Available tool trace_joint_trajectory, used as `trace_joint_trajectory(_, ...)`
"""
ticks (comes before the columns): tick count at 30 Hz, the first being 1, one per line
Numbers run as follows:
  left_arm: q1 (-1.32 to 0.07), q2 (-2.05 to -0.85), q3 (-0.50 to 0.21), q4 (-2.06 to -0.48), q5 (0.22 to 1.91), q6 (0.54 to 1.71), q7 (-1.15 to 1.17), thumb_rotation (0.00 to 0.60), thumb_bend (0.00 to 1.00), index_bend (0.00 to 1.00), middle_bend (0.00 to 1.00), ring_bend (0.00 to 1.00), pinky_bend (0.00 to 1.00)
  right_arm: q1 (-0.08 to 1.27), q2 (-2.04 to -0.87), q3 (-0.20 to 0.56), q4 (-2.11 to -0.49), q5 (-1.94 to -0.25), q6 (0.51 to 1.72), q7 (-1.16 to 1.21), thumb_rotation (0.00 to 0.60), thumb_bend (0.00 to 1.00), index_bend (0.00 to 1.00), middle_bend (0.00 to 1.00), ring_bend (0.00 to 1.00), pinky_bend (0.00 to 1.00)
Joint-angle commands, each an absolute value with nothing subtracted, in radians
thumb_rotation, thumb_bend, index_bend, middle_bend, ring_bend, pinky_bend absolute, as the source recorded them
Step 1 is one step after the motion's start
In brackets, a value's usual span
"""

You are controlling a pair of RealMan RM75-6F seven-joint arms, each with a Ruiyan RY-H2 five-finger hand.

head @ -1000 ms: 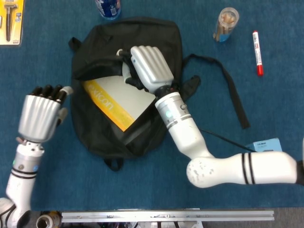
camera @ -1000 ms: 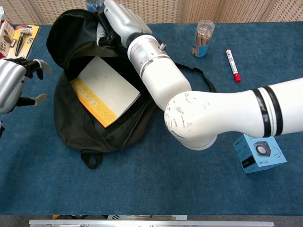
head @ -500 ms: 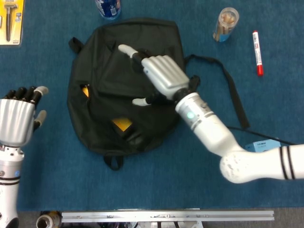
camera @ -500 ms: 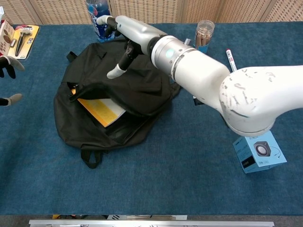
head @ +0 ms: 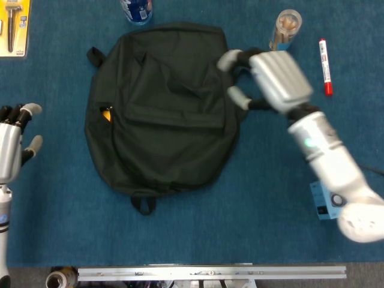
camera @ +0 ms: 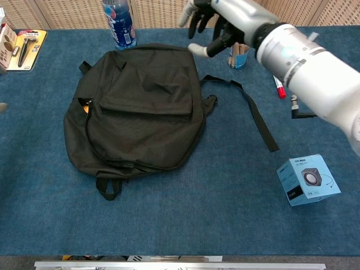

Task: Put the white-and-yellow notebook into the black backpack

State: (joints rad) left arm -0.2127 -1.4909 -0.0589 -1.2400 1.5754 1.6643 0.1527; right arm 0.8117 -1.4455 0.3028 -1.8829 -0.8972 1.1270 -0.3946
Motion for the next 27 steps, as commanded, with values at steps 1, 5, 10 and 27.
trace_joint_trajectory(1, -0.208, -1.473, -0.062, -1.251, 1.569, 1.655, 0.14, 0.6, 0.03, 0.41, 0.53, 0.5, 0.57, 0.727, -1.367, 0.224, -1.882, -0.978, 1.19, -0.379, 0.6, 0.42, 0.53, 0.55, 0.43, 0.57)
trace_joint_trajectory(5, -0.2, -1.456, -0.061, -1.254, 1.568, 1.651, 0.141, 0.6, 0.03, 0.42, 0.53, 0.5, 0.56, 0.653, -1.289, 0.154, -1.881, -1.039, 1.244, -0.397, 0.6, 0.45, 0.56, 0.56, 0.43, 0.57)
trace_joint_trajectory(10, -0.185, -1.429, -0.054, -1.267, 1.548, 1.626, 0.135, 0.6, 0.03, 0.42, 0.53, 0.5, 0.55, 0.549, -1.228, 0.081, -1.863, -1.122, 1.334, -0.378, 0.6, 0.45, 0.56, 0.56, 0.43, 0.57)
trace_joint_trajectory(27, -0.092, -1.272, -0.035, -1.465, 1.397, 1.535, 0.183, 0.6, 0.03, 0.42, 0.49, 0.45, 0.52, 0.278, -1.224, -0.005, -1.662, -1.306, 1.566, -0.214, 0.6, 0.44, 0.56, 0.57, 0.43, 0.57)
